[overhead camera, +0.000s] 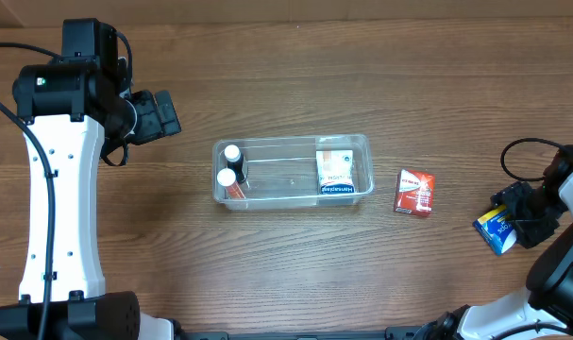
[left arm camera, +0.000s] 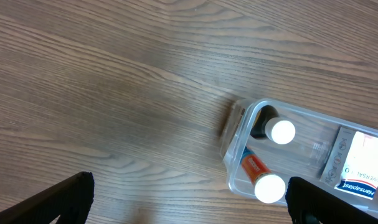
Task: Pack container
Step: 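Reach the right gripper to the blue VapoDrops box and grasp it, then lower the VapoDrops box into the container middle and release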
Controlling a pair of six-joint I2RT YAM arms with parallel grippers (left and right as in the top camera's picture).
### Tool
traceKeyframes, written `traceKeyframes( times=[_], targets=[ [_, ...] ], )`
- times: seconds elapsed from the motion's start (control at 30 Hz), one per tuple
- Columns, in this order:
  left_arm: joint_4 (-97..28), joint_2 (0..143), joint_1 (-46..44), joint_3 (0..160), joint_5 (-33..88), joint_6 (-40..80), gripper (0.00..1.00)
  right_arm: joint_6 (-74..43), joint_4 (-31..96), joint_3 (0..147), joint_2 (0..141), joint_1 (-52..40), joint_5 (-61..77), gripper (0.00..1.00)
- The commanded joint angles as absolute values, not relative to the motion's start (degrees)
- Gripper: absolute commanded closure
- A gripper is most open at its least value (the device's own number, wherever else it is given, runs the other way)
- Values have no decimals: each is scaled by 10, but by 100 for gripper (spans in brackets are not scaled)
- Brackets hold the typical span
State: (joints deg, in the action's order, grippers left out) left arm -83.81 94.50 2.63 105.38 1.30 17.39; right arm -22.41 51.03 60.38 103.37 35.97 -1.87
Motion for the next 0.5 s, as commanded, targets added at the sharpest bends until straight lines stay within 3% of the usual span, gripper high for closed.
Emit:
traceKeyframes(
  times=[0.0,0.2,0.33,0.47],
  targets=[
    [-838,935,26,1066,9,162,0,-225,535,626,1035,360,16,24],
    [-837,935,26,1066,9,162,0,-206,624,736,965,294,21,22],
    [-837,935,26,1066,9,162,0,-188,684,811,884,151,21,23],
    [-837,935,26,1066,9,162,0,-198,688,844,839,-75,21,24]
  ],
)
